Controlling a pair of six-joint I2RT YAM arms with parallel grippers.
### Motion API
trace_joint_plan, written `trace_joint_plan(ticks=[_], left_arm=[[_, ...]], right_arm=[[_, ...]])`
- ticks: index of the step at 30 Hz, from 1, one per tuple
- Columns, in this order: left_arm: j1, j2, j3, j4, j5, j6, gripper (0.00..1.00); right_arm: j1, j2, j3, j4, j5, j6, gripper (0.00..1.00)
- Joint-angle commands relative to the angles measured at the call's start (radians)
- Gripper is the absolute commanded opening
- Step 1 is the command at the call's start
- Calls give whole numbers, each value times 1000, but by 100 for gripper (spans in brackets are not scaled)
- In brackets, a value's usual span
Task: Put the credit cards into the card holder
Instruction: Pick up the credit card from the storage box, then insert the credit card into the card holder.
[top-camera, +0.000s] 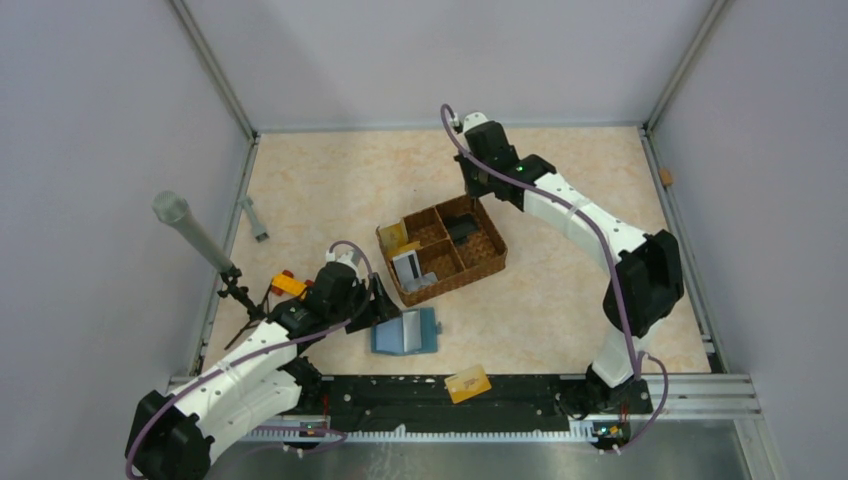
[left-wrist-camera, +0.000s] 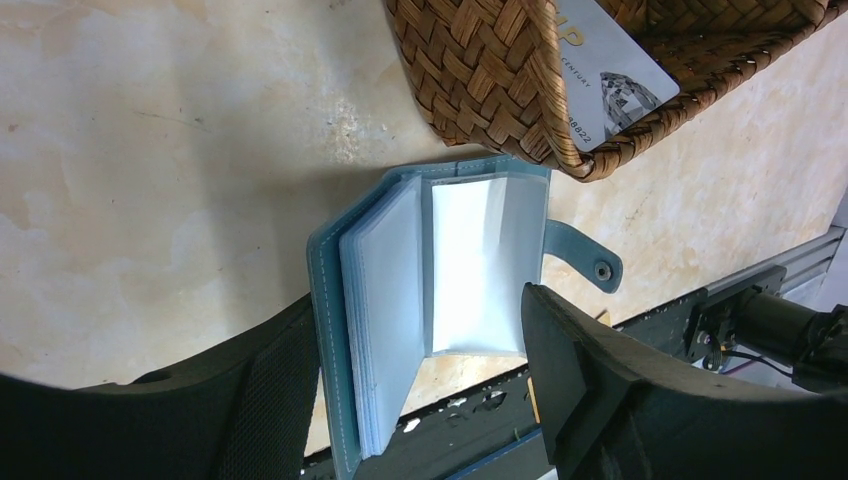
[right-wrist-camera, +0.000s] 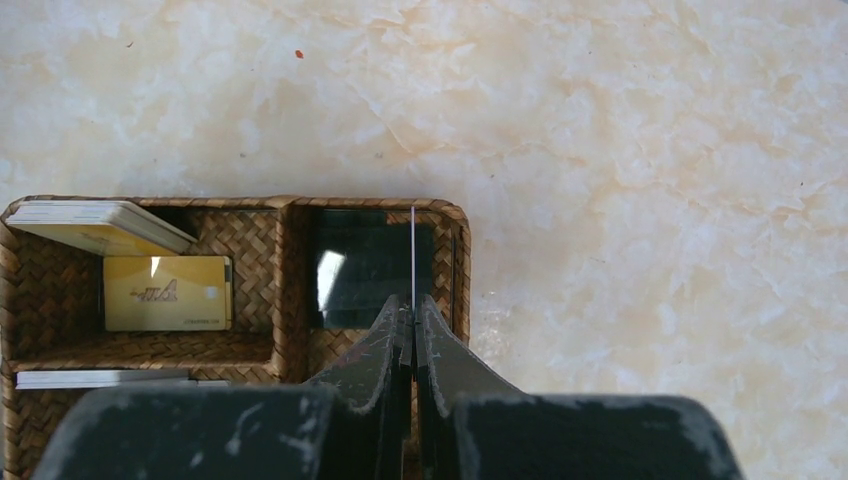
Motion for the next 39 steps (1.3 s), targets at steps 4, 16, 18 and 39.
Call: trace_joint_plan(ticks=[4, 16, 18, 39], left_arm=[[-4, -6, -18, 66, 10, -10, 75], [-4, -39, -8, -35, -115, 7, 99], [-3, -54, -9, -49, -127, 7, 99], [-4, -219, -42, 57, -8, 47, 99]], right_arm=[[1, -104, -19, -10, -113, 22, 0], [79, -328, -216, -86, -407, 72, 0], [94, -362, -259, -74, -436, 106, 0], [127, -420, -361, 1, -699, 168, 0]])
